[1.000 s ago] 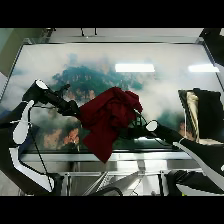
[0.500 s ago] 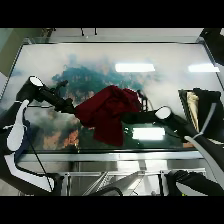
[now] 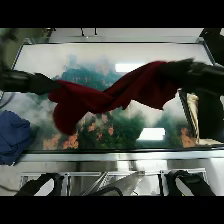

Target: Fold the shirts.

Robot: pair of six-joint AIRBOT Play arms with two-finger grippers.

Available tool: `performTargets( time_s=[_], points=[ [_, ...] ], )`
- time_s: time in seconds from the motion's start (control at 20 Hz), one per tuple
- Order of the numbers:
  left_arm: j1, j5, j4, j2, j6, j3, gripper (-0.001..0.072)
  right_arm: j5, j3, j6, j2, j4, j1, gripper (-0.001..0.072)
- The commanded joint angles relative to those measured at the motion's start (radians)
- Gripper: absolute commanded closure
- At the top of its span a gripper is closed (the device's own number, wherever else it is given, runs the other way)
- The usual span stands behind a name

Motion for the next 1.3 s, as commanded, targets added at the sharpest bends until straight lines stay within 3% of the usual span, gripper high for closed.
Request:
performTargets(
  time_s=[0.0, 0.2, 0.4, 0.65, 0.85, 0.9, 0.95, 1.0, 1.05, 1.1, 1.25],
  points=[
    [0.057, 0.036, -0.031, 0.199, -0.016, 0.217, 0.0693, 0.029, 0.216, -0.016, 0.046, -0.079, -0.021, 0.0691],
    [0.176, 0.088, -0.006, 0.274, -0.016, 0.344, 0.0693, 0.024, 0.328, -0.094, 0.000, -0.085, -0.021, 0.0692],
    [0.109, 0.069, -0.007, 0.175, -0.016, 0.240, 0.0693, 0.041, 0.330, -0.132, -0.173, -0.101, -0.021, 0.0692],
    [-0.090, 0.039, 0.011, -0.146, 0.039, -0.005, 0.0692, 0.120, 0.327, -0.127, -0.569, -0.154, -0.021, 0.0692],
    [-0.137, 0.060, 0.149, -0.513, 0.055, -0.042, 0.0693, 0.108, 0.325, -0.114, -0.910, -0.154, -0.019, 0.0691],
    [-0.130, 0.063, 0.172, -0.605, 0.052, -0.004, 0.0692, 0.081, 0.325, -0.093, -0.983, -0.153, -0.019, 0.0667],
    [-0.117, 0.060, 0.188, -0.700, 0.027, 0.052, 0.0690, 0.054, 0.325, -0.070, -1.045, -0.153, -0.019, 0.0531],
    [-0.102, 0.041, 0.183, -0.786, -0.014, 0.118, 0.0681, 0.045, 0.327, -0.052, -1.088, -0.152, -0.019, 0.0467],
    [-0.085, 0.008, 0.184, -0.853, -0.030, 0.181, 0.0385, 0.047, 0.327, -0.046, -1.116, -0.151, -0.023, 0.0461],
    [-0.067, -0.028, 0.185, -0.909, -0.065, 0.243, 0.0011, 0.052, 0.327, -0.021, -1.125, -0.151, -0.029, 0.0461],
    [-0.006, -0.075, 0.182, -0.953, -0.130, 0.312, 0.0016, 0.132, 0.327, 0.019, -1.078, -0.154, -0.084, 0.0460]
  ],
)
